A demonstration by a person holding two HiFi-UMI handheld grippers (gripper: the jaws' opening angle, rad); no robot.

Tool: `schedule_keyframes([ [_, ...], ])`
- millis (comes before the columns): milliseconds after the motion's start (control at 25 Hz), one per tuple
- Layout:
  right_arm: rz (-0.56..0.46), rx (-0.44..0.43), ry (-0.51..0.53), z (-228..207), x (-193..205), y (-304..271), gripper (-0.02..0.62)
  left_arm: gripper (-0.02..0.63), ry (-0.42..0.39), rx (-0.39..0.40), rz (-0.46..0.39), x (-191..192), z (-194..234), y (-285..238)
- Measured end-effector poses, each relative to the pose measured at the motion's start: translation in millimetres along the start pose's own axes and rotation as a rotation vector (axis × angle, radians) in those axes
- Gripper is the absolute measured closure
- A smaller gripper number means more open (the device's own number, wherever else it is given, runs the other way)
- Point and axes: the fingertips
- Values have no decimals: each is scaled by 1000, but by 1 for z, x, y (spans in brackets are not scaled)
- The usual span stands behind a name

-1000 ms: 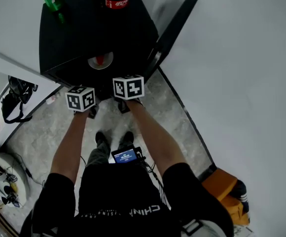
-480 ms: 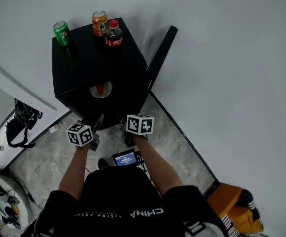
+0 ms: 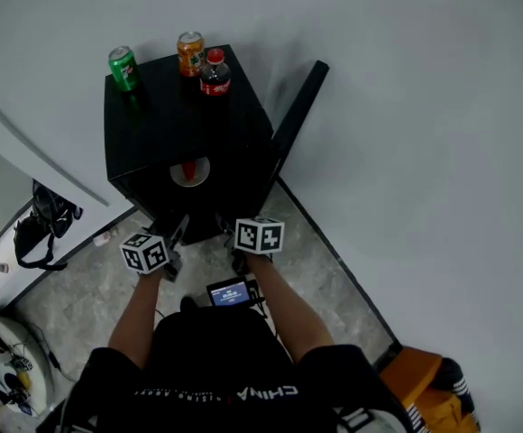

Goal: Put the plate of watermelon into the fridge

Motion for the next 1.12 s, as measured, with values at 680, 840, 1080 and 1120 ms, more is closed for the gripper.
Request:
schedule_keyframes([
  [680, 108, -49, -91, -20, 81, 47, 580, 593, 109, -128, 77, 103, -8, 67],
  [840, 111, -14, -105, -18, 106, 68, 580, 592, 107, -120, 80, 109, -6, 87],
  [1080, 108, 44, -86, 5, 140, 96, 581, 592, 104, -44, 97, 134, -24, 115],
  [1120, 108, 50, -81, 13, 147, 100, 581, 592, 113, -39, 100, 142, -25, 125],
])
Point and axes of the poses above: the fingertips, and each gripper's own axes: y backward along the fingers, z to its left, x out of its underside, and after that the axes turned 8 degrees about y, right-handed
